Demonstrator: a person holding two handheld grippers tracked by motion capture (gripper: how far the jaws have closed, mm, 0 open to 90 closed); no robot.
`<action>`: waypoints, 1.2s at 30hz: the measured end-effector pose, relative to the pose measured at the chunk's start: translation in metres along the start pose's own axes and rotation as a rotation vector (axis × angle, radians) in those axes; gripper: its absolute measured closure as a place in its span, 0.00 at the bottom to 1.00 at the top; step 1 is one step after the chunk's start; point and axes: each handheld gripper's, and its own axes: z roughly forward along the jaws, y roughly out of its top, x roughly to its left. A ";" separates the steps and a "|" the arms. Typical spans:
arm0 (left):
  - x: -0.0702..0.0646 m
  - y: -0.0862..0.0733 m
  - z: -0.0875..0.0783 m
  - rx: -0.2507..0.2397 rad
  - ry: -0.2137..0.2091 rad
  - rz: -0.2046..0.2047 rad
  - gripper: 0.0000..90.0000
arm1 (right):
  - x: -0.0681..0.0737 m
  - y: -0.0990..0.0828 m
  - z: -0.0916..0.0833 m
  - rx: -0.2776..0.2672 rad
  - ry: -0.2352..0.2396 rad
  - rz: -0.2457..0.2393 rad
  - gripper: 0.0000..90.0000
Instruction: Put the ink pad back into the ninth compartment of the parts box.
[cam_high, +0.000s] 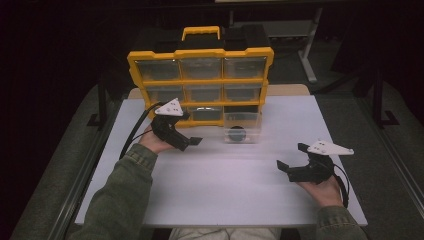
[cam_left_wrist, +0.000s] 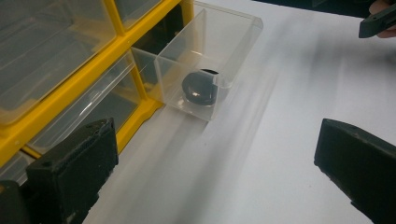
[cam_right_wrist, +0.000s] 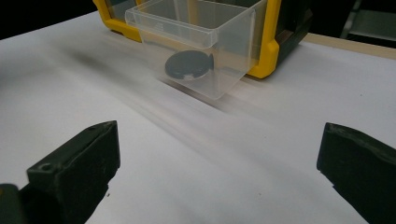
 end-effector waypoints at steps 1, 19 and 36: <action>0.000 -0.002 -0.001 -0.004 0.004 -0.002 0.00 | 0.000 0.000 0.000 0.000 0.000 0.000 0.00; 0.001 -0.037 -0.022 -0.067 0.049 -0.054 0.00 | 0.001 0.000 0.000 0.000 0.001 -0.003 0.00; -0.004 -0.075 -0.040 -0.152 0.121 -0.134 0.00 | 0.001 0.001 -0.001 -0.010 0.008 -0.002 0.00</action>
